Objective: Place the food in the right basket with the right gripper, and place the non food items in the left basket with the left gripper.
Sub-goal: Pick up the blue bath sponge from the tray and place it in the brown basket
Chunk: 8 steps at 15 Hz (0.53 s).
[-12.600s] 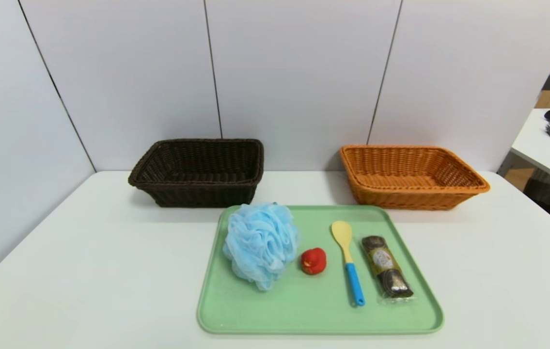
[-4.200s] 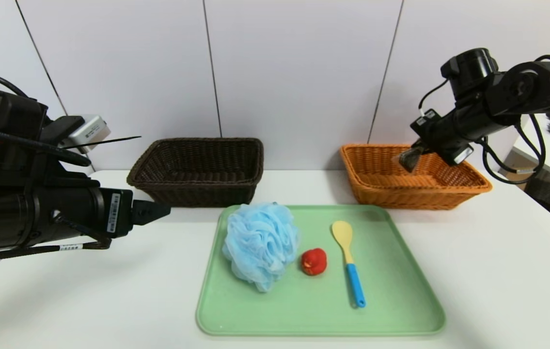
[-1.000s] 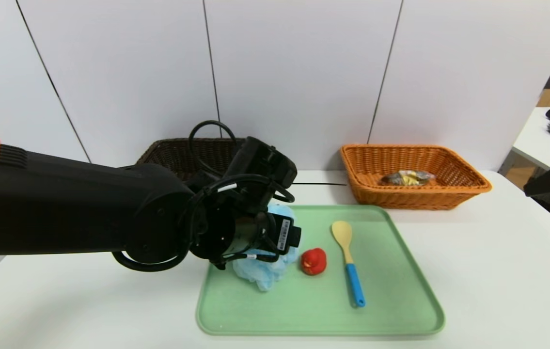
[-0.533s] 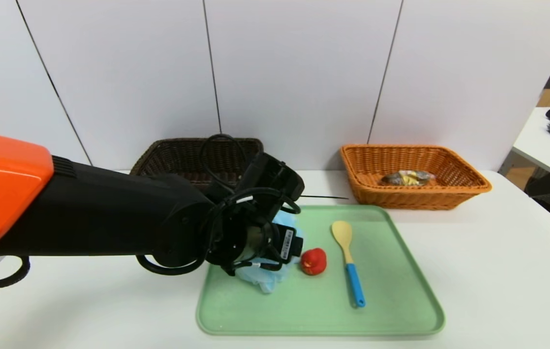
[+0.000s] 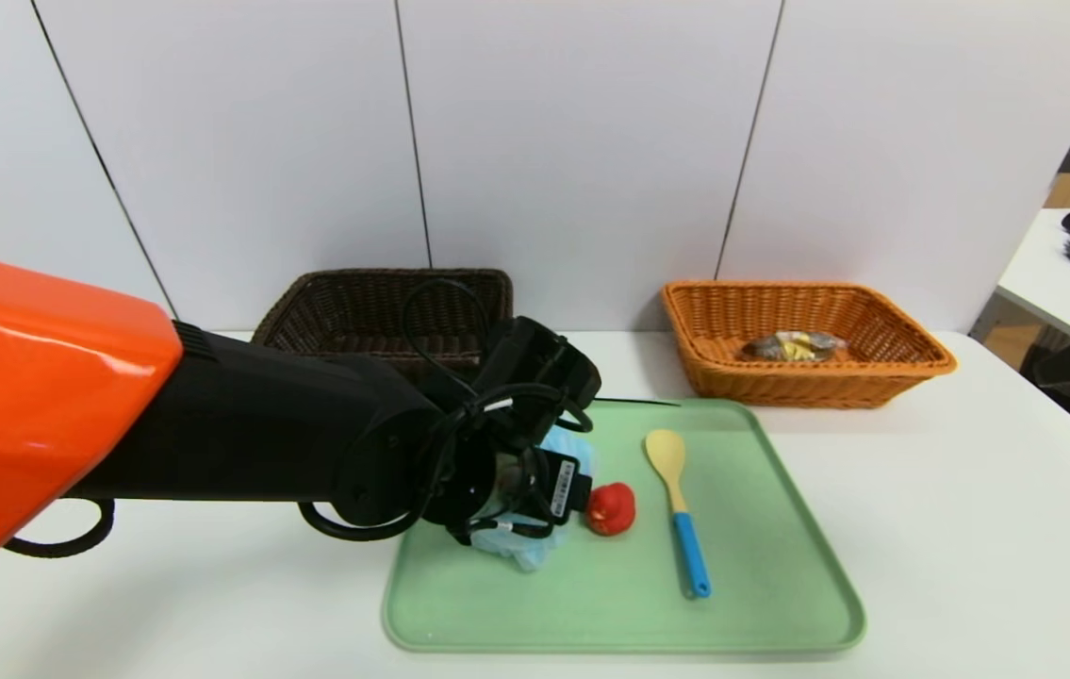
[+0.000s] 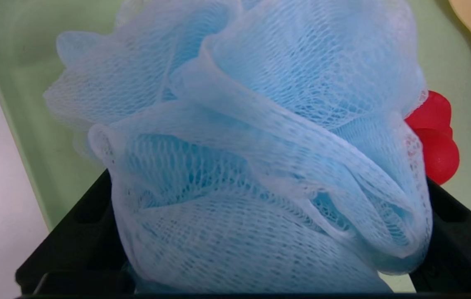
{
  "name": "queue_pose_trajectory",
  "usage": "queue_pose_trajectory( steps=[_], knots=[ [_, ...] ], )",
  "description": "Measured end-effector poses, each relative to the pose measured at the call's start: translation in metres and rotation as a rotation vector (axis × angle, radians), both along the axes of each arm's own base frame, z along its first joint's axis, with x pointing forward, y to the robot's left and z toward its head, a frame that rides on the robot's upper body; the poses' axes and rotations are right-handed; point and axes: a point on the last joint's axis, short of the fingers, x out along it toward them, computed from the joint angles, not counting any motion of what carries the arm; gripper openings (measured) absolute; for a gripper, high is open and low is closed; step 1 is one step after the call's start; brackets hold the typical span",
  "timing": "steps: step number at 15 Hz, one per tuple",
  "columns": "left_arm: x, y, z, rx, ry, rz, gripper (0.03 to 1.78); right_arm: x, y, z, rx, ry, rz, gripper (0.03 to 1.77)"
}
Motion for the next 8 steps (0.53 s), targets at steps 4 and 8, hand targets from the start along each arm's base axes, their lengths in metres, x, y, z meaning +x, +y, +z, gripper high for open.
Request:
queue_pose_trajectory(
  steps=[4,8],
  knots=[
    [0.0007,-0.0007,-0.0016,0.001,0.002,0.004,1.3,-0.003,-0.001,0.0002,0.001,-0.003,0.001,1.69],
    [0.0002,-0.0002,0.0,-0.003,-0.001,0.004,0.86,-0.0068,-0.0023,-0.0028,-0.003,0.006,0.002,1.69]
  ],
)
